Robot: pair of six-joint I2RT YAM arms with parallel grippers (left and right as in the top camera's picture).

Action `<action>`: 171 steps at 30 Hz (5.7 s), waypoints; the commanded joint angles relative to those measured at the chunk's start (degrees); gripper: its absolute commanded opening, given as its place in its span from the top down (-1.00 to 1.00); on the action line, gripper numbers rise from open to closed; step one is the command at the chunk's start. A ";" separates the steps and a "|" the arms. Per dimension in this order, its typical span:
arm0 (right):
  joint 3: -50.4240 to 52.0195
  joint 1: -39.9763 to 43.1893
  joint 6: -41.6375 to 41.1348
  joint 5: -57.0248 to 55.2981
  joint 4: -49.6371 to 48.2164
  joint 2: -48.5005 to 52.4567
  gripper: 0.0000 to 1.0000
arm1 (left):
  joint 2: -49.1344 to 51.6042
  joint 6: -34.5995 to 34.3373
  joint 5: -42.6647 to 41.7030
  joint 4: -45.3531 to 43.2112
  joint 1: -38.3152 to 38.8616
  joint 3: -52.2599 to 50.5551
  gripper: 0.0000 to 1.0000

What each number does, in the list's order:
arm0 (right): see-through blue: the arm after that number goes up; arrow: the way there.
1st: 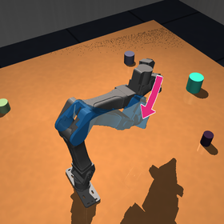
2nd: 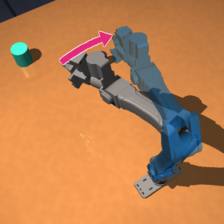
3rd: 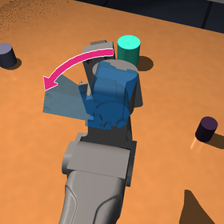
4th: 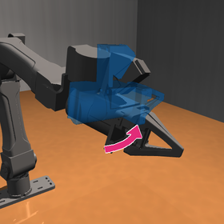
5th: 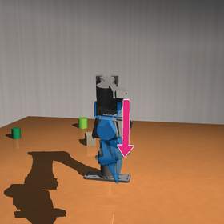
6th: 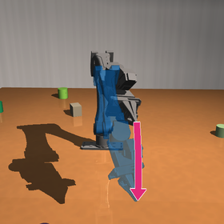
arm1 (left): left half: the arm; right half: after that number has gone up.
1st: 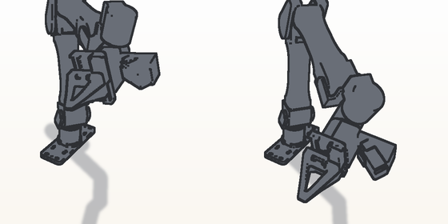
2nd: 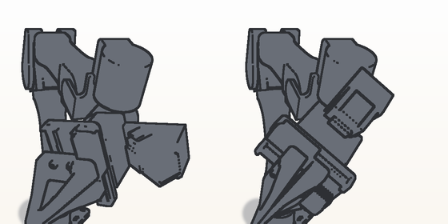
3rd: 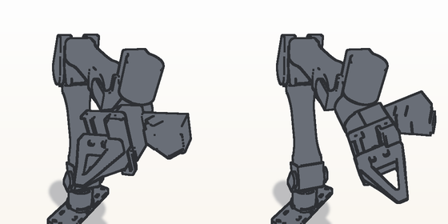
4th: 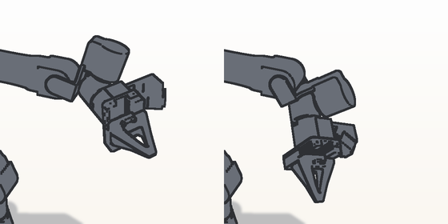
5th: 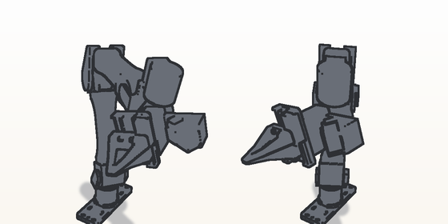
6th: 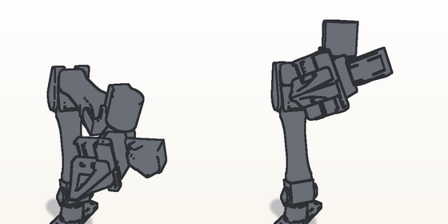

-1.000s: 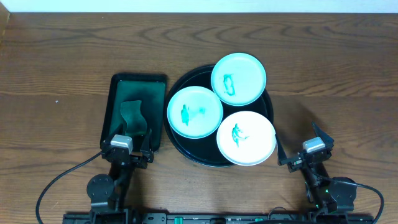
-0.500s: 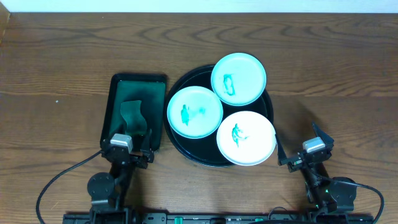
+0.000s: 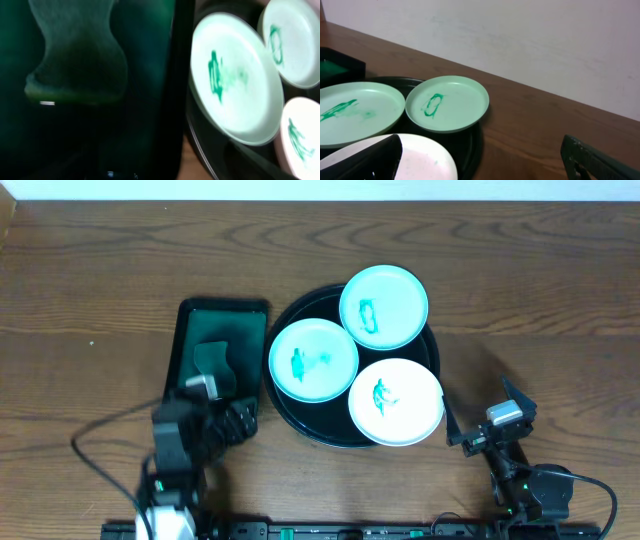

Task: Clean dirty plates on tray and stack at the side
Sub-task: 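Move the left gripper over the green sponge in the basin, then reach the right gripper to the top plate and grip its rim, then grasp the green sponge with the left gripper and lift it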

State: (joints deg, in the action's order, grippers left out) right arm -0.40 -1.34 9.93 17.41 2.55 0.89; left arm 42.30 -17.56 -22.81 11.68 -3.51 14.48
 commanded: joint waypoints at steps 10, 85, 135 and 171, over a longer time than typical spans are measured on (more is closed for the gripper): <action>0.09 -0.68 0.20 0.68 0.24 -0.13 -0.99 | 31.50 7.30 1.31 35.76 5.05 45.55 -0.61; -80.43 -32.87 -37.77 -2.03 46.95 106.27 -0.99 | 33.92 6.32 9.35 46.34 8.09 54.38 -0.61; -80.04 -29.88 -43.10 -8.39 35.43 121.11 0.98 | 33.94 6.34 9.38 46.31 8.09 54.38 -0.61; -79.97 -29.92 -39.01 -8.37 37.38 121.11 0.98 | 67.17 8.13 19.17 29.70 1.73 54.05 0.57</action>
State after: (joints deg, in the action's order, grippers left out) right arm -81.38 -30.87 -29.93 9.61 39.11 119.15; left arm 107.04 -10.09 -1.98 41.80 -2.35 67.99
